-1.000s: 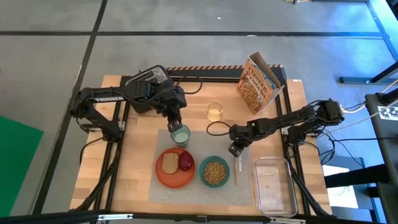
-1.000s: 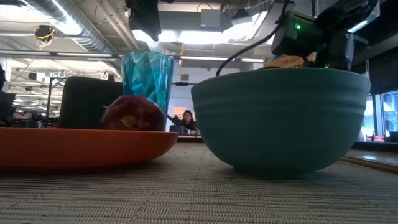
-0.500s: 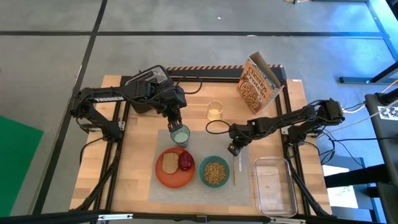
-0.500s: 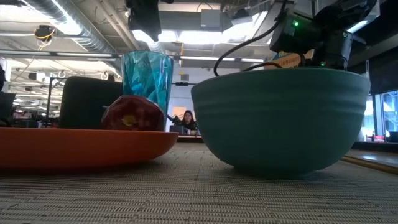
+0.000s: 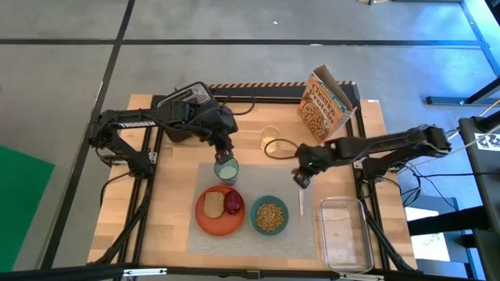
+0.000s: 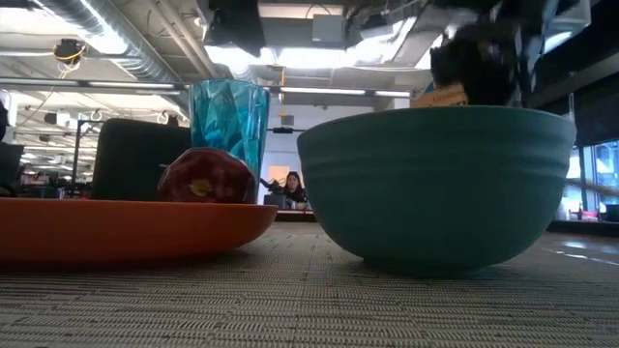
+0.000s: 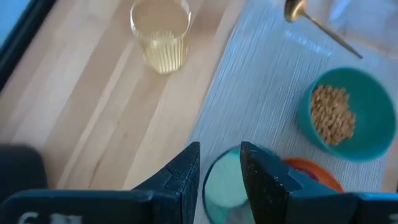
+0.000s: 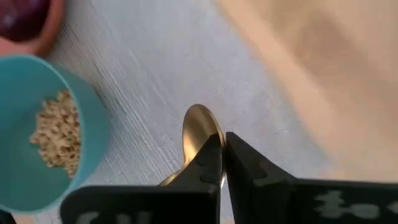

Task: Arrange a breakfast setting
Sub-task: Put the spoon in the cup

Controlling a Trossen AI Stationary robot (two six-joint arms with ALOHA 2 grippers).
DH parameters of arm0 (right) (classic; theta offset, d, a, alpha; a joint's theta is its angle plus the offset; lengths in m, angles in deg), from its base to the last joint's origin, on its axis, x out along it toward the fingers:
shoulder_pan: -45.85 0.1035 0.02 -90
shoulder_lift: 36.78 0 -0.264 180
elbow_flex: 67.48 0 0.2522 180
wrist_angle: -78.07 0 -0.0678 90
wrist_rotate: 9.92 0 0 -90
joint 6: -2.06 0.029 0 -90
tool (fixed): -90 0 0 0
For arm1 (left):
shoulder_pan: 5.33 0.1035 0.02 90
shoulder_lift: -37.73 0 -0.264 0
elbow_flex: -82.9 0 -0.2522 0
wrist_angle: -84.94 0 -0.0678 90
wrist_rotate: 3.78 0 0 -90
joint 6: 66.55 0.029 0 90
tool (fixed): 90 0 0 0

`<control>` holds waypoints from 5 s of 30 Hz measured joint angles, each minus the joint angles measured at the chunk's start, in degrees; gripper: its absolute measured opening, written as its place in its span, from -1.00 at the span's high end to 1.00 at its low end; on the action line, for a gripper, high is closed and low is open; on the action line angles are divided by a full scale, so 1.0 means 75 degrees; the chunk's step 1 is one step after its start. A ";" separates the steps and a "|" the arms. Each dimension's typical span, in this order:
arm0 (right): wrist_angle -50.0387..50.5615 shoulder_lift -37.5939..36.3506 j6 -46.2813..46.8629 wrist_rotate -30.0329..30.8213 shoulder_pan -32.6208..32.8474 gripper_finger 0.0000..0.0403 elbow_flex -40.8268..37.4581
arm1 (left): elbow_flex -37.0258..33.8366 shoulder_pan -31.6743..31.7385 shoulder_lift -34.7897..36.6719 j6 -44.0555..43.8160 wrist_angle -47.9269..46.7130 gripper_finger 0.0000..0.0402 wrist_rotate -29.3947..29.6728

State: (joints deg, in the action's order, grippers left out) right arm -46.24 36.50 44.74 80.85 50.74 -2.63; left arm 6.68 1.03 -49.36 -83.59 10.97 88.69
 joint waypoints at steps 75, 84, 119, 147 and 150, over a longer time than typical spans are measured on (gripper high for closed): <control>-0.2092 -0.0995 -0.1690 0.4656 -0.0006 -0.14 0.2993 | 0.0424 0.1355 -0.0435 0.1059 0.0441 0.92 -0.0097; -0.2076 -0.0995 -0.1493 0.4602 -0.0006 -0.24 0.2993 | 0.0533 0.1091 -0.0548 0.6335 0.0837 0.92 0.3204; -0.1843 -0.1651 -0.0724 0.4760 -0.0006 -0.24 0.2996 | 0.0519 0.0849 -0.3346 1.6319 0.4904 0.78 0.4876; -0.1826 -0.1645 -0.0727 0.4536 -0.0003 -0.24 0.2993 | 0.0519 0.0383 -0.3278 1.5379 0.4893 0.71 0.4208; -0.1778 -0.1644 -0.0727 0.4481 -0.0004 -0.24 0.2993 | 0.0519 0.0399 -0.3166 1.5142 0.4823 0.71 0.4129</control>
State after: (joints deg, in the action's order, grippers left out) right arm -59.58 24.17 39.29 114.46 50.71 19.82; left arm 10.57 4.02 -73.11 29.97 47.15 119.66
